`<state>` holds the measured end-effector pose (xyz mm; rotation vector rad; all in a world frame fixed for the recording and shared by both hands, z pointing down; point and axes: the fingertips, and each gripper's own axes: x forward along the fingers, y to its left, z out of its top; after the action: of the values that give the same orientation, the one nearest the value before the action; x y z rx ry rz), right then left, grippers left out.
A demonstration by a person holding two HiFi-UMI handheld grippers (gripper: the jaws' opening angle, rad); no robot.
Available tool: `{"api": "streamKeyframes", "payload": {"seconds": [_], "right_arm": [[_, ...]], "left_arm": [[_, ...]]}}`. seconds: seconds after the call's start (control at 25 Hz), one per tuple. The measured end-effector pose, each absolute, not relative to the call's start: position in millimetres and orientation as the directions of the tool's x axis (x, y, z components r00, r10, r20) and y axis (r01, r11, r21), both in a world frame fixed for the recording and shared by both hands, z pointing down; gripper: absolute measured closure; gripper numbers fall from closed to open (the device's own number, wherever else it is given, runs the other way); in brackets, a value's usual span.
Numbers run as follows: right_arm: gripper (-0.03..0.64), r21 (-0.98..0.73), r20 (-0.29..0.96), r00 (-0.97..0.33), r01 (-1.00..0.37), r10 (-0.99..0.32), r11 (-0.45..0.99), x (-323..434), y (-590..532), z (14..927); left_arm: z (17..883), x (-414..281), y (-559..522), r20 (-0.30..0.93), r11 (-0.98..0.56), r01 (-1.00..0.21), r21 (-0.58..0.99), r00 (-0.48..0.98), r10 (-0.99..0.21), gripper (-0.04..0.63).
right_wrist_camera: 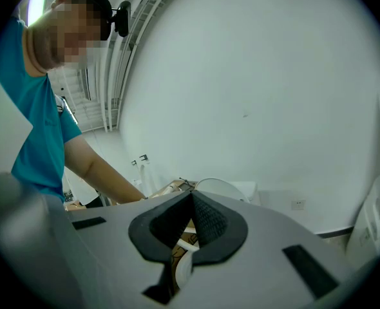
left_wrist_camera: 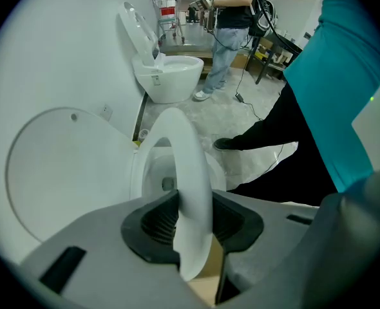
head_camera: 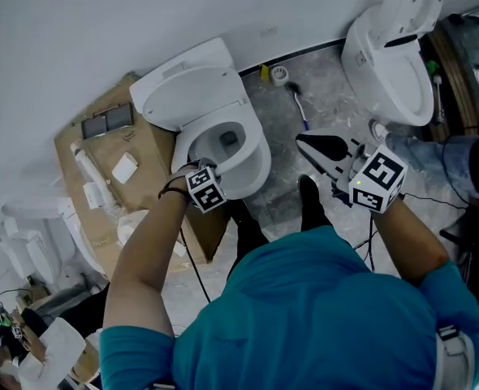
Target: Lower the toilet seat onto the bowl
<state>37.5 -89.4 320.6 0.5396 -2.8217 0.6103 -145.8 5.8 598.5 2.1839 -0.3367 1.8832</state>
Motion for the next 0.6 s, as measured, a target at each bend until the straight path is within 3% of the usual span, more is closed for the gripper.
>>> {"api": "streamKeyframes", "payload": {"seconds": [0.6], "right_arm": [[0.627, -0.384, 0.297, -0.908, -0.396, -0.294, 0.834, 31.6, -90.3, 348.3]], "left_arm": [[631.5, -132.0, 39.9, 0.983, -0.943, -0.317, 0.104, 0.179, 0.048, 0.445]]}}
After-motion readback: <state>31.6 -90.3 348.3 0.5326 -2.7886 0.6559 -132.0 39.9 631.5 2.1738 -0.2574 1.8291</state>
